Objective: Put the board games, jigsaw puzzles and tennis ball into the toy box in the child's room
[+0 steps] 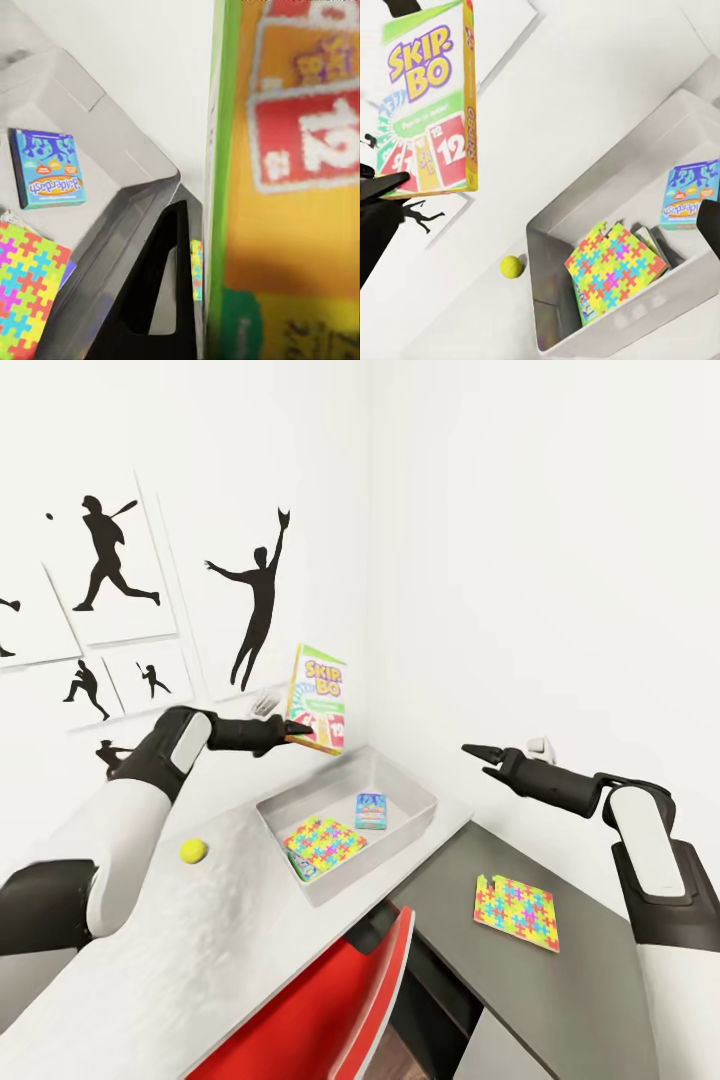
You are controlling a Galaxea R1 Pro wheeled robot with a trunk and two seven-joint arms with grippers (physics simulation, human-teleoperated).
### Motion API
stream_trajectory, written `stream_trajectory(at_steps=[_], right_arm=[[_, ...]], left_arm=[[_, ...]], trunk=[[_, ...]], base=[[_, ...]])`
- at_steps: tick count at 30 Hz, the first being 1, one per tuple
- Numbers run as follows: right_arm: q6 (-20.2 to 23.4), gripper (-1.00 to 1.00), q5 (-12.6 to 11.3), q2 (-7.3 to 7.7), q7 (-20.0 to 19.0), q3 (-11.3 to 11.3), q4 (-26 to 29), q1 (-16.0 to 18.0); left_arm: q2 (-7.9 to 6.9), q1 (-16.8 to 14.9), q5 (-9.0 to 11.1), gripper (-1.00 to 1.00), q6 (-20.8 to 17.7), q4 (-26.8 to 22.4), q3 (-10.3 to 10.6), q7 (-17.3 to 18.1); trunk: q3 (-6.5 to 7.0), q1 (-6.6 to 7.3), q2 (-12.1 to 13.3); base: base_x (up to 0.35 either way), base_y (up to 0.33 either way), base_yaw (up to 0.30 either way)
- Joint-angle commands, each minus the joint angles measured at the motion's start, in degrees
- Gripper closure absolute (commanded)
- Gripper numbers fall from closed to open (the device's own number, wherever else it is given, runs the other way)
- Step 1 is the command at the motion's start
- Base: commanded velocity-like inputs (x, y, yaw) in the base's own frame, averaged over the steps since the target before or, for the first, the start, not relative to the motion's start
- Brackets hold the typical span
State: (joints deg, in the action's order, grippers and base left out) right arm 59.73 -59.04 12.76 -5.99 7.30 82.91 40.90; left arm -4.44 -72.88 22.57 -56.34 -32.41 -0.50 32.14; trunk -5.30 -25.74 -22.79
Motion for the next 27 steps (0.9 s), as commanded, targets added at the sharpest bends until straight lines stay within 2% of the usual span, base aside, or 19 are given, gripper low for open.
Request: stream_trajectory(at_steps=[1, 3, 4, 6, 11, 14, 19, 22, 23, 27], right_arm=[[0.3, -1.00, 0.6, 0.01, -0.6, 0.1, 0.0, 0.0], [0.3, -1.00, 0.5, 0.08, -0.7, 0.0, 0.0, -0.1], [0.3, -1.00, 0.3, 0.12, -0.7, 0.0, 0.0, -0.2], [0.3, -1.00, 0.1, 0.19, -0.7, 0.1, 0.0, -0.3], [0.3, -1.00, -0.1, 0.41, -0.9, -0.2, 0.0, -0.5], [0.3, -1.00, -0.1, 0.26, -0.8, -0.3, 0.0, -0.5], [0.3, -1.00, 0.0, 0.18, -0.8, -0.3, 0.0, -0.9], [0.3, -1.00, 0.1, 0.10, -0.8, -0.3, 0.3, -1.5], [0.3, -1.00, -0.2, 0.43, -1.1, -0.6, 0.6, -1.9], [0.3, -1.00, -1.5, -0.56, -1.5, -1.9, 1.2, -3.0]], left_arm=[[0.00, -0.1, -0.2, 1.00, -0.1, 0.2, 0.3, 0.3], [0.45, -0.1, -0.2, 1.00, 0.2, 1.1, 2.4, 0.3], [1.15, -0.1, -0.2, 1.00, 0.5, 1.5, 4.4, 0.3], [1.73, -0.1, -0.4, 1.00, 0.7, 1.7, 6.7, 0.3], [1.94, -0.1, -0.7, 1.00, 1.2, 2.0, 8.6, 0.2], [2.08, -0.1, -1.1, 1.00, 3.1, 2.7, 8.9, 0.1], [2.13, -0.1, -1.6, 1.00, 7.1, 8.3, 8.8, -0.2], [2.25, -0.1, -1.5, 1.00, 9.5, 10.5, 8.7, -1.7], [1.91, -0.4, -2.3, 1.00, 9.9, 10.2, 8.4, -1.4], [0.57, -1.8, -3.3, 1.00, 11.4, 8.8, 6.6, -0.1]], trunk=[[-0.13, -0.04, -0.1], [-0.13, -0.04, -0.1], [-0.13, -0.04, -0.1], [-0.13, -0.04, -0.1], [-0.13, -0.04, -0.1], [-0.13, -0.04, -0.1], [-0.13, -0.04, -0.1], [-0.13, -0.04, -0.1], [-0.13, -0.04, -0.1], [-0.13, -0.04, -0.1]], base=[[0.000, 0.000, 0.000], [0.000, 0.000, 0.000], [0.000, 0.000, 0.000], [0.000, 0.000, 0.000], [0.000, 0.000, 0.000], [0.000, 0.000, 0.000], [0.000, 0.000, 0.000], [0.000, 0.000, 0.000], [0.000, 0.000, 0.000], [0.000, 0.000, 0.000]])
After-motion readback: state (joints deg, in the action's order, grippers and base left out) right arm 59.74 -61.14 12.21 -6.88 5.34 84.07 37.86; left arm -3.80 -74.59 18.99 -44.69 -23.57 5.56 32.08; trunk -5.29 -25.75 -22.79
